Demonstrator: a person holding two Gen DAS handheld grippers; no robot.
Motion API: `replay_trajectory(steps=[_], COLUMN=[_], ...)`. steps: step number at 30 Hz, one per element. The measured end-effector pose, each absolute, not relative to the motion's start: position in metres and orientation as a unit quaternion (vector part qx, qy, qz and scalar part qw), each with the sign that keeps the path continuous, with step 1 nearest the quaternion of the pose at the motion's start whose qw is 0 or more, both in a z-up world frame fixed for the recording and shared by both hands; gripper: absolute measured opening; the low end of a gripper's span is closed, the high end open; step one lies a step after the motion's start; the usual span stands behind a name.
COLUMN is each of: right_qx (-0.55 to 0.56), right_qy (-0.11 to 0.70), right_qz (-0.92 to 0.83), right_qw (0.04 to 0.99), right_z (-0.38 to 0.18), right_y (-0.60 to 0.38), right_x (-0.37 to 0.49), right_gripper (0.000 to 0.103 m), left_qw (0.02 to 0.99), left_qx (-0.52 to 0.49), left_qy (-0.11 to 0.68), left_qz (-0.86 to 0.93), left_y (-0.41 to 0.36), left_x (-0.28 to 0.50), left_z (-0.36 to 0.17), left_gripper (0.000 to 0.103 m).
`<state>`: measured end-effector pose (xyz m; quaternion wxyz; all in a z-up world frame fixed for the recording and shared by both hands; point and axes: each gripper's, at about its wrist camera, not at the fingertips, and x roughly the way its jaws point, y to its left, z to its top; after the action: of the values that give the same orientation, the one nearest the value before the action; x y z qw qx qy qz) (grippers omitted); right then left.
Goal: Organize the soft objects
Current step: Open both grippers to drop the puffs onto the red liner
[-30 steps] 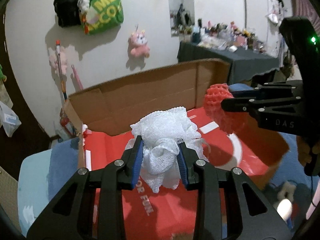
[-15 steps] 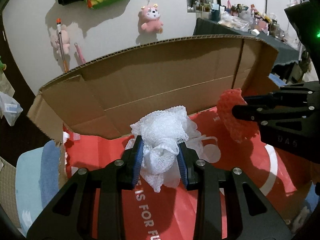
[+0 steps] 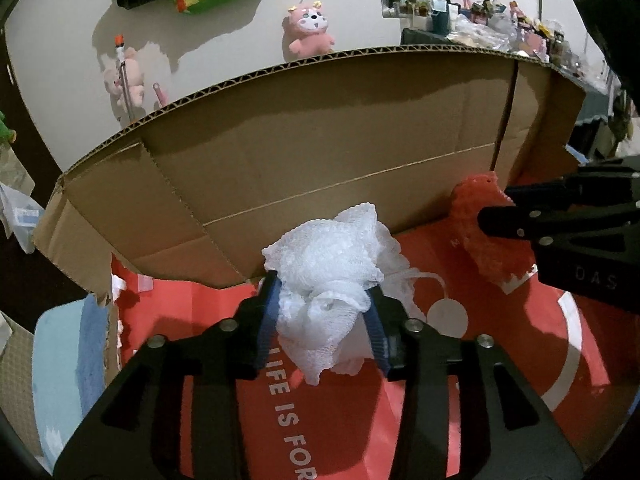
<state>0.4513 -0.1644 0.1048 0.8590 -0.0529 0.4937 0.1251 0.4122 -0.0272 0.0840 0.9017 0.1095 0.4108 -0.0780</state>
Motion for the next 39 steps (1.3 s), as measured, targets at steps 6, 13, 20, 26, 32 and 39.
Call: replay_trajectory(steps=[6,13,20,26,32,39], right_qx=[-0.058,-0.057,-0.055,-0.051,-0.052,-0.048], right_qy=[0.498,0.506,0.514,0.515,0.512,0.498], right_qz=[0.128,0.127,0.123,0.122,0.121,0.119], right_qw=[0.856,0.851,0.847,0.847,0.849,0.858], right_z=[0.104,0.102,0.097,0.099,0.102,0.118], right_y=[-0.162,-0.163,-0.165,-0.165,-0.163,-0.166], right_x=[0.454,0.456,0.456,0.457,0.454,0.447], right_gripper=[0.035,0.054,0.060,0.063,0.067,0.073], left_qw=[0.903,0.906,0.906,0.903,0.904,0.912], left_qx=[0.109,0.105,0.106,0.111,0.105,0.091], left_qy=[0.408,0.404,0.404,0.408,0.408,0.390], left_qz=[-0.078,-0.075,-0.075,-0.071,-0.072,-0.083], left_y=[-0.026,-0.024,-0.023,-0.023,-0.022,-0.020], left_x=[0.413,0.414,0.413,0.411,0.410,0.400], left_z=[0.083,0.086,0.089,0.089,0.090,0.106], left_gripper=[0.061,0.076,0.078,0.078,0.085,0.091])
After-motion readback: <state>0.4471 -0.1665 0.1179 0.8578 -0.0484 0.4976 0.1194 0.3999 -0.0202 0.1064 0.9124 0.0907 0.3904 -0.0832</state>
